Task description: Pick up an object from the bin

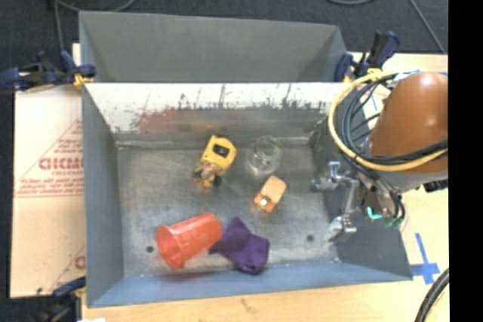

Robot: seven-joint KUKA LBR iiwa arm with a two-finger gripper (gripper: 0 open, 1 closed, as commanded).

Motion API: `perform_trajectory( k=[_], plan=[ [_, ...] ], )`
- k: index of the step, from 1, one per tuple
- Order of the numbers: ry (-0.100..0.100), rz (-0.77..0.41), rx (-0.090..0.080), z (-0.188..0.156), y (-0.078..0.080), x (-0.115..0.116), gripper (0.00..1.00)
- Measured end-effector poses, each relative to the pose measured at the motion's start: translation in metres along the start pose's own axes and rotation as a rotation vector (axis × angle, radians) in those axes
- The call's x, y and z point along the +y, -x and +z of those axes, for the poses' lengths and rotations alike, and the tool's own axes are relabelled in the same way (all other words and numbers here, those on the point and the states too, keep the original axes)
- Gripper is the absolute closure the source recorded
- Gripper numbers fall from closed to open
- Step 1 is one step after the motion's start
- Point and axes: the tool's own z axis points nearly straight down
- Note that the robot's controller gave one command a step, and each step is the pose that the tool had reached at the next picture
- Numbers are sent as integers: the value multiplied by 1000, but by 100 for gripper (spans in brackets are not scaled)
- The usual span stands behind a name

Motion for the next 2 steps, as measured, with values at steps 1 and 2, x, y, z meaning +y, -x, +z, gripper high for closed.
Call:
perform_trajectory(
  k=[1, 2],
  plan=[
    [-1, -3, -5, -2, 1, 0, 0],
    [-2, -50, -14, 46, 14, 44, 0]
  ],
)
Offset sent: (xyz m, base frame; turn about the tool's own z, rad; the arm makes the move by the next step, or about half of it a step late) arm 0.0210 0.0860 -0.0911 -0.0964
